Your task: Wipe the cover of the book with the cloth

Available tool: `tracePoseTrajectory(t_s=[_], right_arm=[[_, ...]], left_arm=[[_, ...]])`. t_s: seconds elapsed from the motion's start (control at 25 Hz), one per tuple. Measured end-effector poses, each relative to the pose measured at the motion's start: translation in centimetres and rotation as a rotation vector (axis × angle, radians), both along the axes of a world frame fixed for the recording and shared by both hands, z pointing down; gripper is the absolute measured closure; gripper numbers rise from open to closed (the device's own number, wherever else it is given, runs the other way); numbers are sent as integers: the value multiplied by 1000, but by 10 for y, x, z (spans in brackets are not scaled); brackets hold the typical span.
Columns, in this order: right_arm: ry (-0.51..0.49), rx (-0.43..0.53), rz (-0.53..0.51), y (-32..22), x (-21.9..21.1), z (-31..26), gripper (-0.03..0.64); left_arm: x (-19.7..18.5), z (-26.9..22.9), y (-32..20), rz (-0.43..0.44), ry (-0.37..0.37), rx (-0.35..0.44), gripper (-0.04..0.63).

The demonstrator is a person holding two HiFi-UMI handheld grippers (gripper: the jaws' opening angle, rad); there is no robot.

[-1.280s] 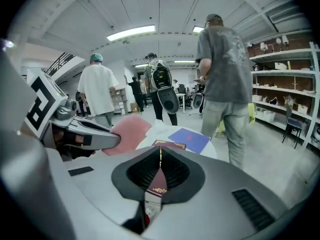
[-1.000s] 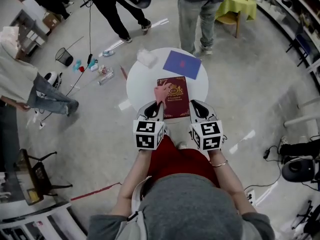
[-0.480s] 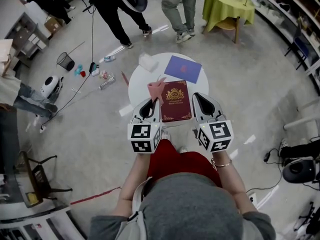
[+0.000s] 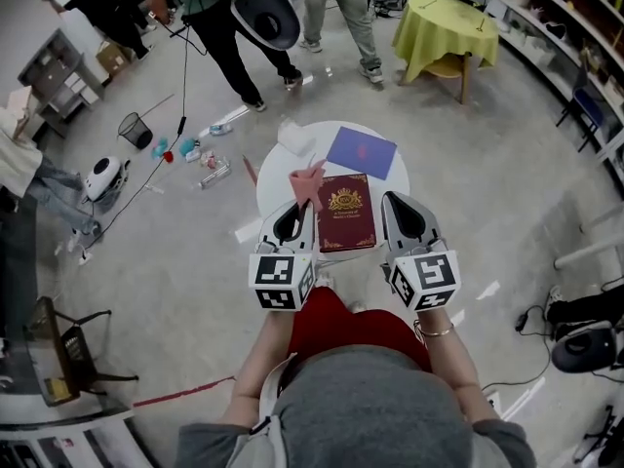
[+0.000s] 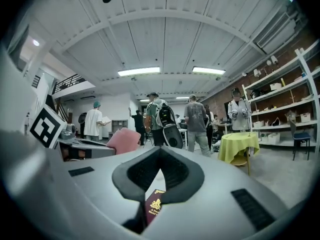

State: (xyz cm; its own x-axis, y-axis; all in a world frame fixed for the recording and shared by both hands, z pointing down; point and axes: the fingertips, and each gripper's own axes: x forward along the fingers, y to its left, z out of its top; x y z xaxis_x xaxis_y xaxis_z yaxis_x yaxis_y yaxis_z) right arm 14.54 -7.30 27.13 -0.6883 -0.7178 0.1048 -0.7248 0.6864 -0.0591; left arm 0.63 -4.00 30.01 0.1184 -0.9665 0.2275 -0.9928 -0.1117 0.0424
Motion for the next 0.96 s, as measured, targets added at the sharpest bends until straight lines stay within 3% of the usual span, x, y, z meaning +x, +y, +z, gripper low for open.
tracePoseTrajectory(t_s=[0.96], right_arm=[[-9,4,19,-4,4,1,589]], left_arm=[[1,-6,-2,6,-4,24,563]])
